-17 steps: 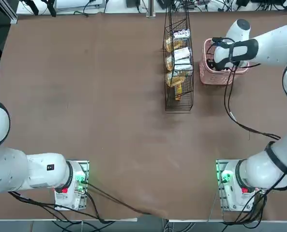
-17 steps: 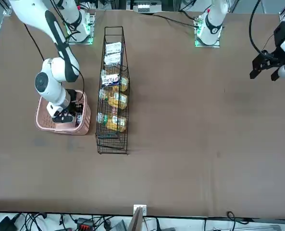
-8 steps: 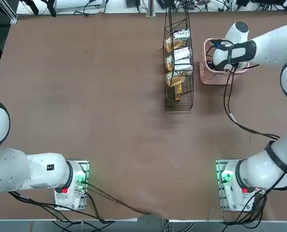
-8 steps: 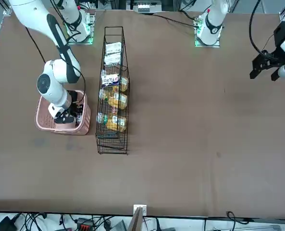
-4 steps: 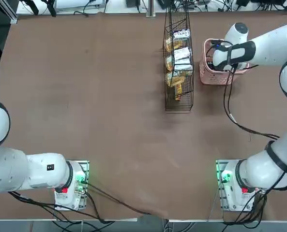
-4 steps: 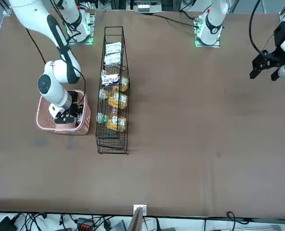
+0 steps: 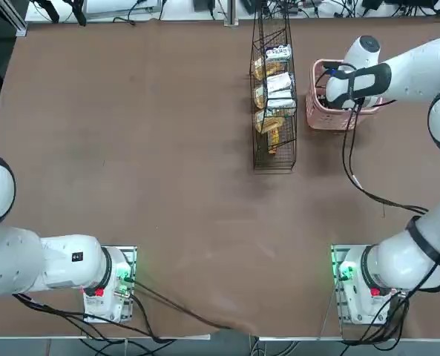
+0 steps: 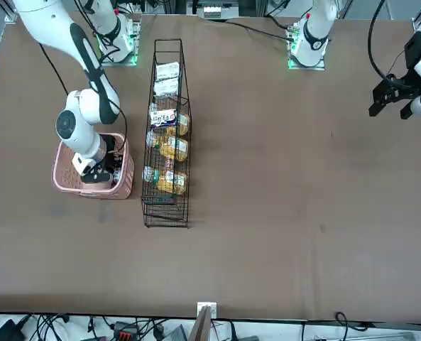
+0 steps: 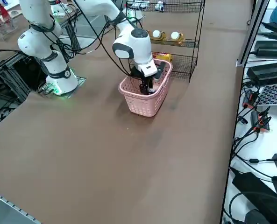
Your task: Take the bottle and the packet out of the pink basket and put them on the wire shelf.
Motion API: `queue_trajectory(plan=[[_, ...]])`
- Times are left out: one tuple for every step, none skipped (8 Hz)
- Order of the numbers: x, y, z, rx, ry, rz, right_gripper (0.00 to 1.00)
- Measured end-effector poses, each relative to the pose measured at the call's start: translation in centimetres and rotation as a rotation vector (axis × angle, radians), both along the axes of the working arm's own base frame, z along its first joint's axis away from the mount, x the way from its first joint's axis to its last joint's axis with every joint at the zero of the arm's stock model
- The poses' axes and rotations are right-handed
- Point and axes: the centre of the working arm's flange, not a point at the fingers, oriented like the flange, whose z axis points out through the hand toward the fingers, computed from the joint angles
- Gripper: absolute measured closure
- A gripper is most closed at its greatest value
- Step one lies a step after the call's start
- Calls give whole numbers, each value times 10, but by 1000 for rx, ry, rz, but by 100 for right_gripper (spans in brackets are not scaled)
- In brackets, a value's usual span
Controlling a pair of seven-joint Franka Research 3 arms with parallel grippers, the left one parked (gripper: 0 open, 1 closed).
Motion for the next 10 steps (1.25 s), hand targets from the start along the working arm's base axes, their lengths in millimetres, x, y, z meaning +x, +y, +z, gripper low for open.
queue_trajectory(plan=[[0, 0, 0, 0, -1, 0, 28], [1, 0, 0, 0, -4, -1, 33], [1, 0, 1, 0, -5, -1, 37], [1, -1, 1, 0, -7, -2, 47], [2, -1, 3, 0, -10, -2, 52], [2, -1, 3, 0, -11, -2, 56], [2, -1, 5, 0, -14, -2, 57], [3, -1, 6, 0, -17, -2, 57], [4, -1, 9, 0, -16, -2, 57], [5, -1, 15, 0, -6, 0, 57]])
